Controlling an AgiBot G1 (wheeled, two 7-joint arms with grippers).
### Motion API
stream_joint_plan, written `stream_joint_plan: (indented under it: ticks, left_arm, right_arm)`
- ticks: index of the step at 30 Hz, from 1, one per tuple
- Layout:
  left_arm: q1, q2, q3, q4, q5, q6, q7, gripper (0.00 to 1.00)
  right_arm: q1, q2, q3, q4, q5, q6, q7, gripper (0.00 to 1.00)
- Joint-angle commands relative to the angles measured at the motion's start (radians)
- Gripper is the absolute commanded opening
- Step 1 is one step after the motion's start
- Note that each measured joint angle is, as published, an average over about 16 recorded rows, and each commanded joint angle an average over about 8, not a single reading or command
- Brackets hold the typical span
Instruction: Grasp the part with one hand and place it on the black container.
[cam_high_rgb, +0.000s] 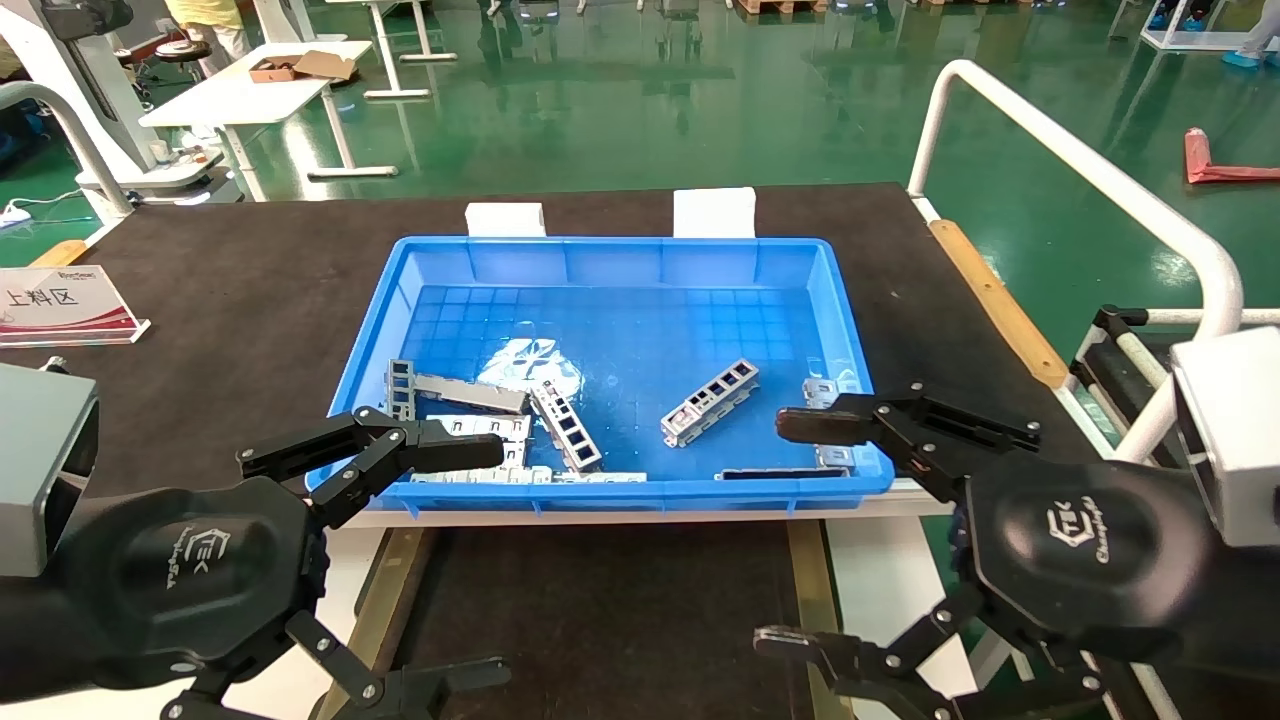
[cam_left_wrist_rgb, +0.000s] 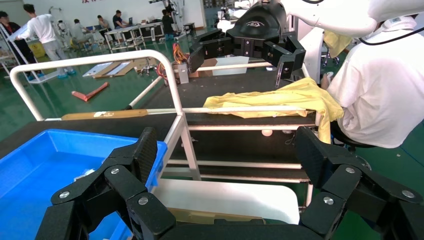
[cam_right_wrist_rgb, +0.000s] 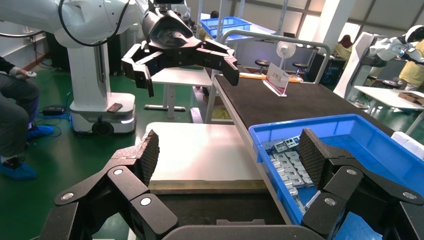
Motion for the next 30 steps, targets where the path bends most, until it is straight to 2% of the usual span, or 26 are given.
stream_joint_plan:
  ticks: [1, 30]
  left_arm:
    - [0.000, 0.000, 0.000, 0.000, 0.000, 0.000, 0.000, 1.00]
    - [0.000, 0.000, 0.000, 0.000, 0.000, 0.000, 0.000, 1.00]
  right_arm:
    - [0.000, 0.000, 0.000, 0.000, 0.000, 0.000, 0.000, 1.00]
    - [0.000, 0.000, 0.000, 0.000, 0.000, 0.000, 0.000, 1.00]
